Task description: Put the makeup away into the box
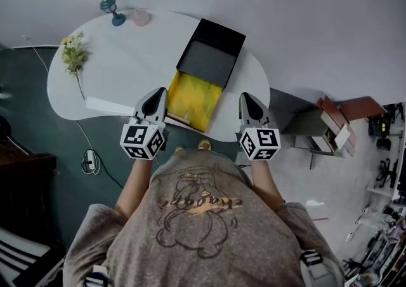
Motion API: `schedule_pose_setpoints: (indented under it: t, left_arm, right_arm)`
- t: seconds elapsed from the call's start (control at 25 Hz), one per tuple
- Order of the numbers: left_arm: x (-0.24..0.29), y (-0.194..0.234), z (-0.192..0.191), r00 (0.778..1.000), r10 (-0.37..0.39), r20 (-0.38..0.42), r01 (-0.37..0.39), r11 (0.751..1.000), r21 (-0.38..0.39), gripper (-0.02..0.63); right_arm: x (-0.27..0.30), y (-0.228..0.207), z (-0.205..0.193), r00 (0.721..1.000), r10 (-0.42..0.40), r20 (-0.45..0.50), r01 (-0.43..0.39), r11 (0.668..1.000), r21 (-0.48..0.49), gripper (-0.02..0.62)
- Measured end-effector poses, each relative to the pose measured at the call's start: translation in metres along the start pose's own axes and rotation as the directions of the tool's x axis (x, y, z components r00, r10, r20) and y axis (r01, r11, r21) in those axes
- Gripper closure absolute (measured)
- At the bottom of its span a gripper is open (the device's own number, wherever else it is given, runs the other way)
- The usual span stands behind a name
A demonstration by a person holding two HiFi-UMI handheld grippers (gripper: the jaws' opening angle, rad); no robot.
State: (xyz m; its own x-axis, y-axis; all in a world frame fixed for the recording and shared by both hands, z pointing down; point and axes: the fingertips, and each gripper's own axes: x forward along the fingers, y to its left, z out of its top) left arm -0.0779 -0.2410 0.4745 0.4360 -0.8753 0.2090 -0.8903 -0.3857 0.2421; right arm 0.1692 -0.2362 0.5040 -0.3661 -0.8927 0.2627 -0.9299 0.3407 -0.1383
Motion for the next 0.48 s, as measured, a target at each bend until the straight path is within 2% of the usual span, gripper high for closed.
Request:
schedule_pose_setpoints:
  t: [0.48]
  left_arm:
    - [-0.0046, 0.0006, -0.0008, 1.000, -0.004, -0.004, 0.004, 1.000, -0.005, 0.584]
  right_arm:
    - [-0.0003, 0.0064, -0.0023, 1.000, 0.004, -0.013, -0.004, 1.000, -0.002, 0.594]
